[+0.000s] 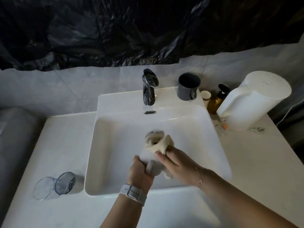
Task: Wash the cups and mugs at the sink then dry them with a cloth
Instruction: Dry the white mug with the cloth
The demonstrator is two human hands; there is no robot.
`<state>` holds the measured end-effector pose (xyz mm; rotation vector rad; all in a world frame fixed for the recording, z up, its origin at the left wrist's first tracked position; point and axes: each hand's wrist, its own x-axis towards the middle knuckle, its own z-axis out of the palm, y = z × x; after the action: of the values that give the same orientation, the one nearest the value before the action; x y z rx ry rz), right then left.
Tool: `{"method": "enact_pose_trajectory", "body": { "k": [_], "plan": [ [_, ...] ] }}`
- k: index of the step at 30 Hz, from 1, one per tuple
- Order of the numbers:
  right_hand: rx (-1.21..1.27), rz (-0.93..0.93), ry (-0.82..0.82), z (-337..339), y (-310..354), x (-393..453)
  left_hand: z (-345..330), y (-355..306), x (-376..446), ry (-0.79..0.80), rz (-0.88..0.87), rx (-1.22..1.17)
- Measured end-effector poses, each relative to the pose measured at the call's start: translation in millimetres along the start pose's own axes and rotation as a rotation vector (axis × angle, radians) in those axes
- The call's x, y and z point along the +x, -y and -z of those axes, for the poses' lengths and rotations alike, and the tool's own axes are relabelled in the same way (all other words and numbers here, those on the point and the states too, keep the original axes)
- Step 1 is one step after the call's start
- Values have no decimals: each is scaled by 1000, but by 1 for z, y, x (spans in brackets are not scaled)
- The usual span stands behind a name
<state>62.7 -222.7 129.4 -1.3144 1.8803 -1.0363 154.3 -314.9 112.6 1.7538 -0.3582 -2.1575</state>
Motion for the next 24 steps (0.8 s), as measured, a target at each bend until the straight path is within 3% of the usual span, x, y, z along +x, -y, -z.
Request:
{"method": "enact_pose_trajectory", "body": {
  "k": [3, 9, 14, 19, 22, 24],
  "plan": [
    [15, -122, -9, 10, -15, 14, 0, 0, -1, 31, 76, -5],
    [-41, 66, 6, -8, 3, -6, 10, -1, 2, 36, -21, -7],
    [152, -233, -91, -2, -23, 13, 5, -14, -2, 170, -21, 29],
    [451, -341, -230, -8, -14, 11, 5, -18, -5, 316, 28, -23],
    [556, -323, -316, -13, -12, 16, 6, -28, -13, 421, 129, -46],
    [477, -198, -401, -21, -14, 12, 5, -34, -21, 428, 199, -95]
  ]
}}
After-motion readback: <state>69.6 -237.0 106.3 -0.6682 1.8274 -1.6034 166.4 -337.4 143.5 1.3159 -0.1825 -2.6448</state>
